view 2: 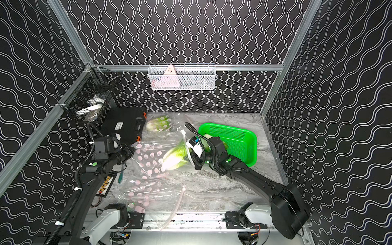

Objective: Open the zip-top bag and take out the chinese cabbages
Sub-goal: Pick up the Chinese cabbage from the zipper food storage bag.

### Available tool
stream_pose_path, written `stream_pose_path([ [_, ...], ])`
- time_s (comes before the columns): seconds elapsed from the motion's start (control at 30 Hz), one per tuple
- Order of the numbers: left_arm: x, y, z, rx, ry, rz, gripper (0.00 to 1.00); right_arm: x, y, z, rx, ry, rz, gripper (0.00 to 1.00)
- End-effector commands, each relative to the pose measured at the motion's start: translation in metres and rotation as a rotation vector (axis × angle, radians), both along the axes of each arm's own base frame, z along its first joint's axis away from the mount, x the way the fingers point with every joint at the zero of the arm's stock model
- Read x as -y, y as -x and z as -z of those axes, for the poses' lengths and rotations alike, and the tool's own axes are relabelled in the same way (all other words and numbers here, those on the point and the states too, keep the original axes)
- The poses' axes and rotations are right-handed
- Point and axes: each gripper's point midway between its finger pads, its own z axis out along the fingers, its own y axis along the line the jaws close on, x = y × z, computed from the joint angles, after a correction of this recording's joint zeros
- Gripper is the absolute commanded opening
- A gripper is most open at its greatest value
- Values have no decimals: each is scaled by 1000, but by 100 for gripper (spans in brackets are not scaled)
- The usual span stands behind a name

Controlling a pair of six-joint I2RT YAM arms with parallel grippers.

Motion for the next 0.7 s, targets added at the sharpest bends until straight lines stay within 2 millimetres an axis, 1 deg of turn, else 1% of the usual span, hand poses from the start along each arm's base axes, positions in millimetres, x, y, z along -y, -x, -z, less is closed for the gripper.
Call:
stream_pose_path([
  [0.0, -18, 2, 3, -9, -89, -52, 0, 21, -29, -4, 39, 58, 209, 0],
  [0.1, -20, 0, 1, 1, -94, -55, 0, 38, -44, -8, 41, 75, 333, 0],
  [0.2, -19, -2, 1, 3, -103, -39, 0, 56, -58, -16, 64, 80, 458, 0],
  [0.37, -16, -1, 7, -6, -106, -11, 0, 83, -85, -36, 126, 55, 677, 0],
  [0.4, -16, -1, 7, -10, -109, -4, 0, 85, -89, -41, 139, 48, 704, 0],
  [0.47, -17, 0, 9, -25, -123, 0, 0, 88, -97, -48, 169, 60, 727, 0],
  [0.57, -23, 1, 8, -38, -162, -13, 0, 98, -110, -59, 177, 74, 741, 0],
  [0.63, -27, -1, 5, -34, -186, -23, 0, 113, -122, -64, 140, 55, 752, 0],
  [0.67, -29, -3, 4, -32, -193, -26, 0, 123, -129, -64, 108, 42, 749, 0],
])
